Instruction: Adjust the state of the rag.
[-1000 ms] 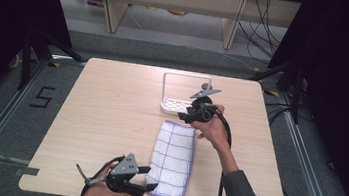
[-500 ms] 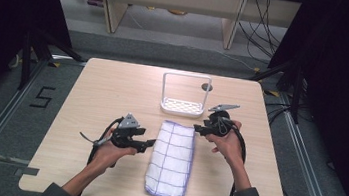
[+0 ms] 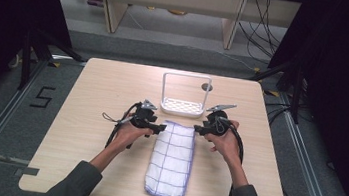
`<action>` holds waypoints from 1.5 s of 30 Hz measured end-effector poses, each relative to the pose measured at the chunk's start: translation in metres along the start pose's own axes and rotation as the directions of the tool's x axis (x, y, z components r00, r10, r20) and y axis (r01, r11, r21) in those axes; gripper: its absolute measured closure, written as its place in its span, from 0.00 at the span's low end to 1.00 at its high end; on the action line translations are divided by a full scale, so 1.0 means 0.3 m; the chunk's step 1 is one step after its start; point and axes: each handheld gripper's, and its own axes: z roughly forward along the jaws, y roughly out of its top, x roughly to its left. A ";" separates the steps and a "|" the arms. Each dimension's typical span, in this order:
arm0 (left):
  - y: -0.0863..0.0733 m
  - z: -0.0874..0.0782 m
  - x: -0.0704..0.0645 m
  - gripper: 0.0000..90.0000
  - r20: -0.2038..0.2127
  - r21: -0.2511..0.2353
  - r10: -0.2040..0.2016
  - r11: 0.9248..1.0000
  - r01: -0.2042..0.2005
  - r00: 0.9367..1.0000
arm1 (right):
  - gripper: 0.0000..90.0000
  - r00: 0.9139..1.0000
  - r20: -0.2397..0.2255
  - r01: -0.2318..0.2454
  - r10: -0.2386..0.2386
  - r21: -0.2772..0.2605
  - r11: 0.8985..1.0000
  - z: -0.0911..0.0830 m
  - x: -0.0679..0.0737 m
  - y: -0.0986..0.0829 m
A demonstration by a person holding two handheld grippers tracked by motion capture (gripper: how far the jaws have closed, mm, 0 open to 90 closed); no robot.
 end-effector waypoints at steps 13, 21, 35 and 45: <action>0.020 0.045 0.001 0.55 0.014 0.014 0.000 1.000 0.000 1.000 | 0.57 1.000 -0.006 -0.028 0.028 0.004 1.000 0.002 -0.001 -0.001; 0.017 0.067 -0.005 0.66 0.024 0.029 0.018 0.999 -0.019 1.000 | 0.57 1.000 -0.013 -0.005 0.005 -0.006 1.000 0.007 -0.010 -0.004; 0.014 0.060 -0.009 0.93 0.044 0.021 0.081 0.996 -0.082 0.996 | 0.56 0.999 -0.021 -0.031 0.031 -0.002 1.000 0.006 0.000 -0.001; -0.001 0.037 -0.004 0.95 0.036 0.018 0.076 0.997 -0.076 0.996 | 0.56 1.000 -0.028 -0.005 0.005 -0.006 1.000 0.010 -0.001 0.000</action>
